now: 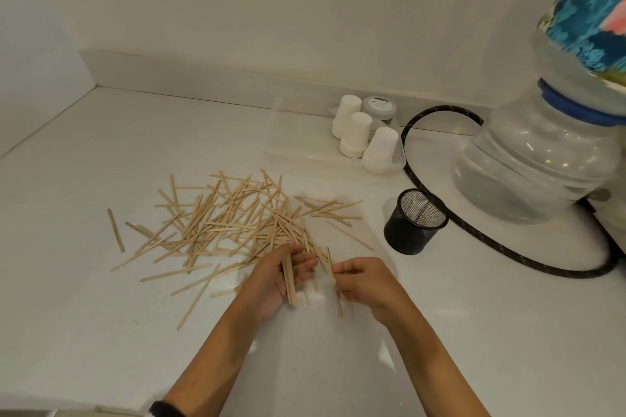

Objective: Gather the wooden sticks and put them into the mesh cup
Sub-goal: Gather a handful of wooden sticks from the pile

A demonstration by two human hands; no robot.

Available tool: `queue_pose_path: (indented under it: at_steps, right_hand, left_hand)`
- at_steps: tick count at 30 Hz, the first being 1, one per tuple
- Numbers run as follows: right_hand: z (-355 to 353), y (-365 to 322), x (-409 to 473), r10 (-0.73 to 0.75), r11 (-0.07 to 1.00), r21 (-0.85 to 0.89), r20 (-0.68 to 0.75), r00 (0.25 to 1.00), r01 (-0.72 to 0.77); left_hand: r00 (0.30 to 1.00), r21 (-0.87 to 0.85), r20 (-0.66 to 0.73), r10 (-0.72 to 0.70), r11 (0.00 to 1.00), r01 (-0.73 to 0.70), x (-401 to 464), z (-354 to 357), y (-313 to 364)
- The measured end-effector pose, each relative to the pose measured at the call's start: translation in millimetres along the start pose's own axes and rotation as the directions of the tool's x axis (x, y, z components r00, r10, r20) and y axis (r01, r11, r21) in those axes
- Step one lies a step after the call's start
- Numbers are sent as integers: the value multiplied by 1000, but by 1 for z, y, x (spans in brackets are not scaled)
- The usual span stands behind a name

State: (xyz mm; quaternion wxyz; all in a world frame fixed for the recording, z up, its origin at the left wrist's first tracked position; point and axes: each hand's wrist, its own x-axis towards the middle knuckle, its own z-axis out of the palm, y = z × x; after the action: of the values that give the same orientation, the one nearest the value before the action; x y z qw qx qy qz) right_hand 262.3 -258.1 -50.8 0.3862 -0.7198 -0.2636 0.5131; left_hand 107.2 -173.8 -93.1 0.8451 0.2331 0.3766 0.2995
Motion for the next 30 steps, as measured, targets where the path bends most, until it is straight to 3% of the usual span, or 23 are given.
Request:
queue_pose_path:
  at_steps: [3, 7, 13, 17, 20, 23, 26, 30]
  right_hand:
    - [12, -5, 0, -7, 996, 88, 70, 998, 1]
    - [31, -8, 4, -81, 993, 84, 38, 996, 78]
    - [52, -7, 9, -234, 972, -25, -15, 972, 234]
    - [42, -14, 22, -379, 910, -241, -149, 913, 338]
    - [22, -24, 45, -538, 767, -503, -168, 826, 398]
    - [-1, -31, 77, -506, 531, -763, 63, 860, 368]
    - [-13, -33, 101, -402, 300, -859, 281, 872, 415]
    - [-12, -34, 116, -377, 99, -899, 362, 852, 426]
  left_hand:
    - [1000, 2, 6, -5, 1000, 5, -1, 1, 0]
    - [998, -1, 61, -5, 1000, 5, -3, 1, 1]
    - [992, 5, 123, 4, 1000, -5, -5, -3, 2]
    - [999, -39, 26, -31, 999, 32, -3, -3, 1]
    - [999, -28, -1, -46, 999, 46, -1, -4, 1]
    - [999, -41, -10, -54, 998, 53, -1, -3, 2]
    - [998, -61, -27, -59, 996, 57, 0, -2, 2]
    - [998, -78, -27, -65, 995, 63, 0, -2, 2]
